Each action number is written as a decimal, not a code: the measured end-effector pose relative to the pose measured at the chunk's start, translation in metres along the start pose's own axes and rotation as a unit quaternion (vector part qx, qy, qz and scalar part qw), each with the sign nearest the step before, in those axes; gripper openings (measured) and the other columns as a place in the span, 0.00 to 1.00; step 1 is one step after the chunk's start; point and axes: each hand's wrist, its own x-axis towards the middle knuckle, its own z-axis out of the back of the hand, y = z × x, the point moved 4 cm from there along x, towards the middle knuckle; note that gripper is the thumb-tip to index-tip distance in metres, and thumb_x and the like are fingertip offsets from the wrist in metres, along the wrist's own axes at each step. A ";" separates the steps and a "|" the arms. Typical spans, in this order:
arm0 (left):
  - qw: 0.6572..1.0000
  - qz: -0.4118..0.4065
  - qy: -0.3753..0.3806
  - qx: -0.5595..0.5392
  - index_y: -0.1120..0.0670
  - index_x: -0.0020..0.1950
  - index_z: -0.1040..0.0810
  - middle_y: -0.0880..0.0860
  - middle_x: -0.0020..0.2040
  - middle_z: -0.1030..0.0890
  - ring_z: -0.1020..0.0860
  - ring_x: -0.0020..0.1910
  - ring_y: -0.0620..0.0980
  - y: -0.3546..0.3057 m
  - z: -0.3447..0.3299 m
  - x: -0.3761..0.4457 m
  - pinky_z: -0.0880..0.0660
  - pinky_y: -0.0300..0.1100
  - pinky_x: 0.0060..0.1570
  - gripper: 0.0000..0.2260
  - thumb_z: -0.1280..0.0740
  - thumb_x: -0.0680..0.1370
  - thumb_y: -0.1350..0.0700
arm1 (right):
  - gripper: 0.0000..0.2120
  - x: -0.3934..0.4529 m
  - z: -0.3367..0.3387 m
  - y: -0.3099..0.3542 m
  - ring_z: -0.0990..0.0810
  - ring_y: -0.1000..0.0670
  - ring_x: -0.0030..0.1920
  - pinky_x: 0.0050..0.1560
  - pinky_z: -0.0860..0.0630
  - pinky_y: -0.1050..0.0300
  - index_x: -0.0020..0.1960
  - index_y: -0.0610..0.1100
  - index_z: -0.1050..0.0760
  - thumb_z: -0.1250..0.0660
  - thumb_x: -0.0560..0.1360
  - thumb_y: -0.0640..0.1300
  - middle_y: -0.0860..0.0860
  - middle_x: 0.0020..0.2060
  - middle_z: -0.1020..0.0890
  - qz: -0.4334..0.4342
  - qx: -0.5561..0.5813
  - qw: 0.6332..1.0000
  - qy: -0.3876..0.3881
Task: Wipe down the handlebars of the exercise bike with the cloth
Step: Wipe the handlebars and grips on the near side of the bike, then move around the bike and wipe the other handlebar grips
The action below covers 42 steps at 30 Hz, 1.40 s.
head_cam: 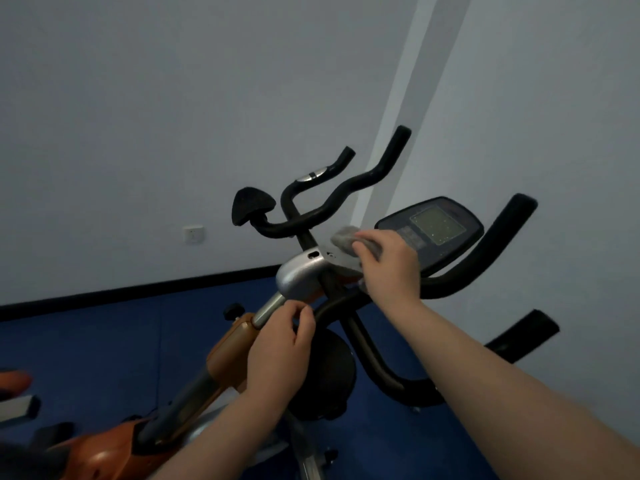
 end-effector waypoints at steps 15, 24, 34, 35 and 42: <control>0.982 0.146 -0.082 0.083 0.43 0.46 0.23 0.46 0.44 0.21 0.22 0.39 0.41 0.058 0.097 -0.108 0.24 0.38 0.38 0.05 0.38 0.78 0.51 | 0.10 -0.132 -0.026 0.089 0.23 0.62 0.52 0.55 0.30 0.73 0.54 0.48 0.20 0.29 0.73 0.42 0.56 0.50 0.20 0.117 0.214 0.959 0.143; 0.941 0.286 -0.161 0.086 0.45 0.42 0.24 0.46 0.39 0.19 0.22 0.37 0.44 0.139 0.198 -0.226 0.27 0.41 0.34 0.07 0.39 0.79 0.53 | 0.08 -0.247 -0.100 0.125 0.24 0.61 0.50 0.51 0.28 0.70 0.52 0.50 0.20 0.29 0.73 0.47 0.59 0.47 0.21 0.108 0.170 0.930 0.309; 0.906 0.337 -0.219 0.132 0.43 0.48 0.24 0.41 0.45 0.20 0.24 0.43 0.38 0.205 0.380 -0.386 0.27 0.39 0.40 0.05 0.38 0.77 0.52 | 0.07 -0.411 -0.197 0.257 0.22 0.55 0.51 0.54 0.25 0.58 0.50 0.51 0.20 0.29 0.72 0.47 0.57 0.49 0.20 0.076 0.151 0.899 0.404; 0.902 0.336 -0.233 0.142 0.43 0.48 0.24 0.41 0.47 0.21 0.24 0.44 0.37 0.211 0.402 -0.401 0.28 0.38 0.41 0.05 0.38 0.78 0.52 | 0.06 -0.427 -0.207 0.274 0.22 0.55 0.50 0.52 0.25 0.58 0.49 0.52 0.20 0.29 0.72 0.47 0.58 0.48 0.20 0.078 0.156 0.894 0.412; 0.873 0.374 -0.280 0.139 0.46 0.52 0.23 0.44 0.48 0.20 0.22 0.45 0.42 0.241 0.506 -0.487 0.28 0.38 0.41 0.07 0.39 0.78 0.54 | 0.06 -0.499 -0.247 0.363 0.22 0.56 0.49 0.52 0.24 0.56 0.49 0.52 0.20 0.29 0.72 0.48 0.57 0.47 0.19 0.099 0.164 0.871 0.452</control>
